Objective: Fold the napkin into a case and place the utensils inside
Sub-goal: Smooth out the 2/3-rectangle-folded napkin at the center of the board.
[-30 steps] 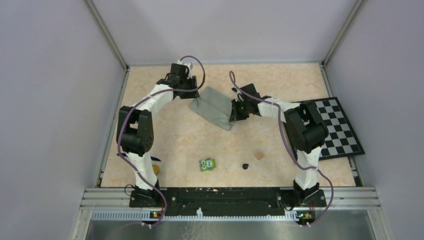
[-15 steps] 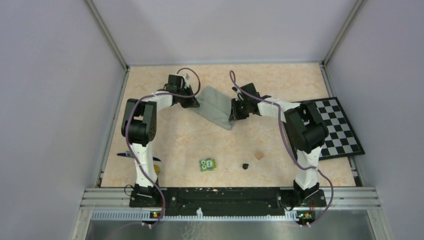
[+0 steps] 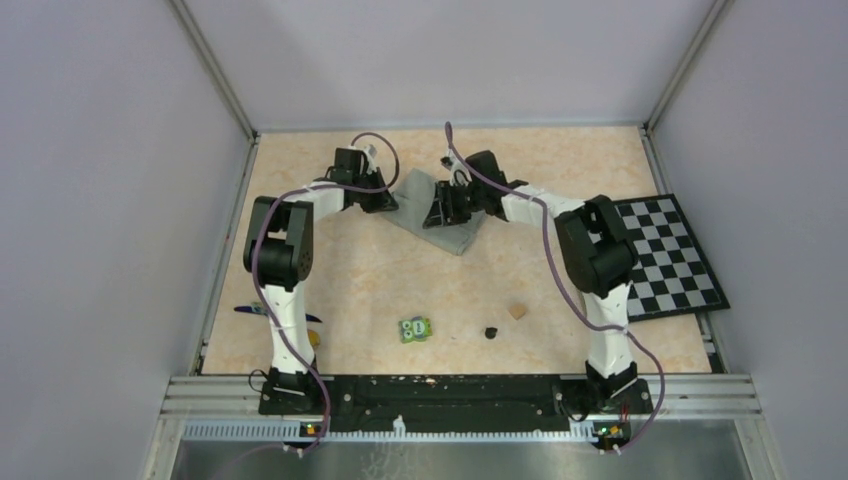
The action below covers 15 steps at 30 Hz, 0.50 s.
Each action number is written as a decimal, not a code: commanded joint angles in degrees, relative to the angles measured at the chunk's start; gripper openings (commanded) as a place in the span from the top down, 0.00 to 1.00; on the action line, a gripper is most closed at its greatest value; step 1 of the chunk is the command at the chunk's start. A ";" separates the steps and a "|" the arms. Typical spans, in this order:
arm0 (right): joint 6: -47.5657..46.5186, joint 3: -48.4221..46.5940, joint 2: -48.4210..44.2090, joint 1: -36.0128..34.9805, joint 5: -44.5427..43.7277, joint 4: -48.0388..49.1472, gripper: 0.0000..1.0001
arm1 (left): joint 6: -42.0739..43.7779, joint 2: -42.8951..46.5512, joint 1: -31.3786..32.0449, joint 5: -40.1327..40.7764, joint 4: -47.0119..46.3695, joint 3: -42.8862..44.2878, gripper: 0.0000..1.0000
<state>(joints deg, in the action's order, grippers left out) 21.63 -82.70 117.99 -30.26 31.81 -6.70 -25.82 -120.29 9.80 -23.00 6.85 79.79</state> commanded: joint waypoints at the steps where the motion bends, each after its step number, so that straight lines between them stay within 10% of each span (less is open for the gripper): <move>1: 3.64 -4.63 6.17 -0.50 13.36 4.62 0.57 | 1.56 -2.59 -0.28 3.79 2.87 0.70 0.91; 15: -4.18 13.58 -3.82 3.20 4.68 -2.70 0.63 | 3.86 -5.08 -0.31 4.28 5.35 3.80 0.91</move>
<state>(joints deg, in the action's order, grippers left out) 21.65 -77.78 122.26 -28.12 41.63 -4.75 -25.36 -121.91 9.82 -23.18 8.60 82.50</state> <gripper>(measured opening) 0.368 0.091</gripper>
